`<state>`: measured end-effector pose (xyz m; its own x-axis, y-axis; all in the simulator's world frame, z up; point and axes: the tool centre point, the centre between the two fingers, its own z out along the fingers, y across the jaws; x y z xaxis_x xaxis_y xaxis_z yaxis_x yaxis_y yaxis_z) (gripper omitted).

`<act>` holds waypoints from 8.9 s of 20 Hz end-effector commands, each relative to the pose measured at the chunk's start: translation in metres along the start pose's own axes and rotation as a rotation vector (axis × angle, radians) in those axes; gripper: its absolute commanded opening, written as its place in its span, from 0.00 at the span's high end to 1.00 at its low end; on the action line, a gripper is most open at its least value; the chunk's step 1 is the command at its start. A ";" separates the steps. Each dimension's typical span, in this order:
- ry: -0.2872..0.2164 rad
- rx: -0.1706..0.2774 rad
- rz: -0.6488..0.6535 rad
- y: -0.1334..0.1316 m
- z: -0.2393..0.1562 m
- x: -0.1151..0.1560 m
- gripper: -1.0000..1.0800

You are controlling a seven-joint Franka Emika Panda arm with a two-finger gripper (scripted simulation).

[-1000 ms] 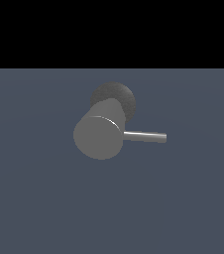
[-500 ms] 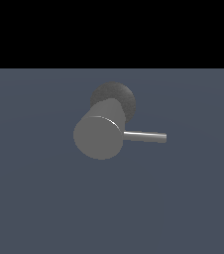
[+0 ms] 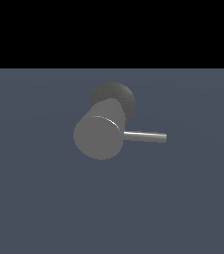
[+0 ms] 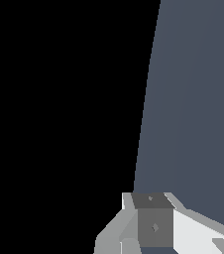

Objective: Turn on the faucet by rotating a designated handle.

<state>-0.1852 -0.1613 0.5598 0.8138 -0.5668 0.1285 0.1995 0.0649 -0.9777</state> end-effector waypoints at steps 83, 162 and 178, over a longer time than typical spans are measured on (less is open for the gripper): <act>1.068 0.659 1.361 0.494 -0.030 -0.005 1.00; 1.053 0.678 1.400 0.338 0.059 -0.016 1.00; 1.098 0.677 1.404 0.332 0.077 -0.025 1.00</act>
<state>-0.1051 -0.0908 0.2241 -0.0748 -0.0269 -0.9968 0.2057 0.9777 -0.0418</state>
